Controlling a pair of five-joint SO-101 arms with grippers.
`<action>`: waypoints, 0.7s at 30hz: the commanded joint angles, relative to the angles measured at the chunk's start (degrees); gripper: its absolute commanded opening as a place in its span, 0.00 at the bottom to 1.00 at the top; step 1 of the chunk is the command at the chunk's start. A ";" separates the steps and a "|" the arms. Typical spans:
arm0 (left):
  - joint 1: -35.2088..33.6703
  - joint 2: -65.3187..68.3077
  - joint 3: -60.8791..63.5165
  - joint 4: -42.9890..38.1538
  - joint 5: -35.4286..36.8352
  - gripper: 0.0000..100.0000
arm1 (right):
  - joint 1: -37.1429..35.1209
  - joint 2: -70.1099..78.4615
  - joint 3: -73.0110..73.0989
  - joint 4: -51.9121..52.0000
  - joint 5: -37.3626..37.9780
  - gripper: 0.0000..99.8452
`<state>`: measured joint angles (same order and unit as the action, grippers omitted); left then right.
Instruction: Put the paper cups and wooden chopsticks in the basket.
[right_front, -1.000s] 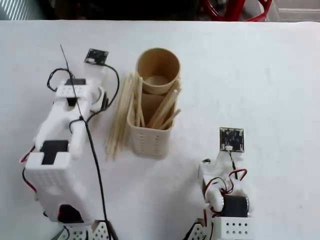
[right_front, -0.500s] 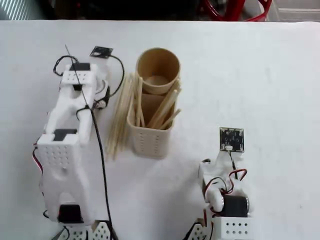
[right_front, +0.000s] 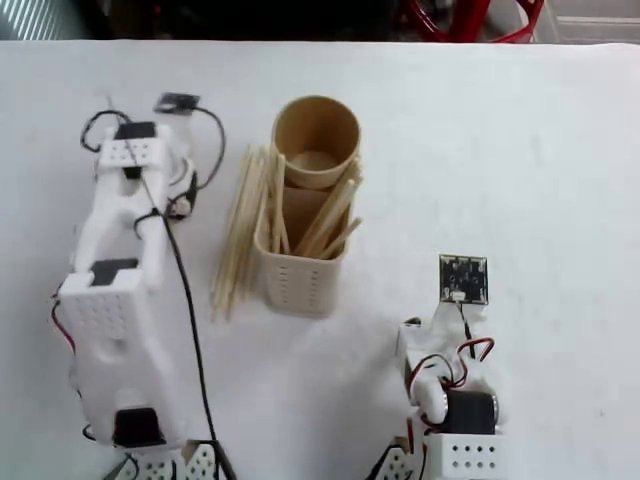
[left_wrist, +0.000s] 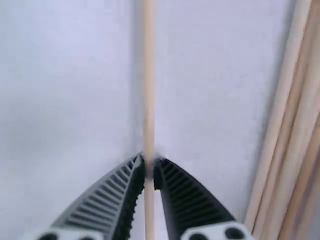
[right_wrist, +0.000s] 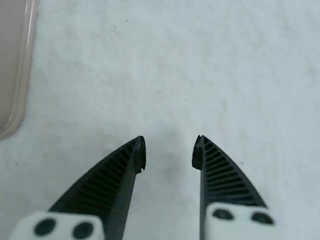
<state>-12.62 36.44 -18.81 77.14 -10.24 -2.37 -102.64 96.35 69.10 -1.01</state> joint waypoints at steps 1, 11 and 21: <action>-2.42 -14.20 4.75 -1.23 0.79 0.02 | -0.22 -0.48 0.53 0.40 0.44 0.16; 2.24 -63.60 42.11 -18.20 4.40 0.02 | -0.22 -0.48 0.53 0.40 0.44 0.16; 19.65 -93.23 42.81 -20.66 3.87 0.02 | -0.22 -0.48 0.53 0.40 0.44 0.16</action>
<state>3.56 -53.23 26.73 59.30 -6.29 -2.37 -102.64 96.35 69.10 -1.01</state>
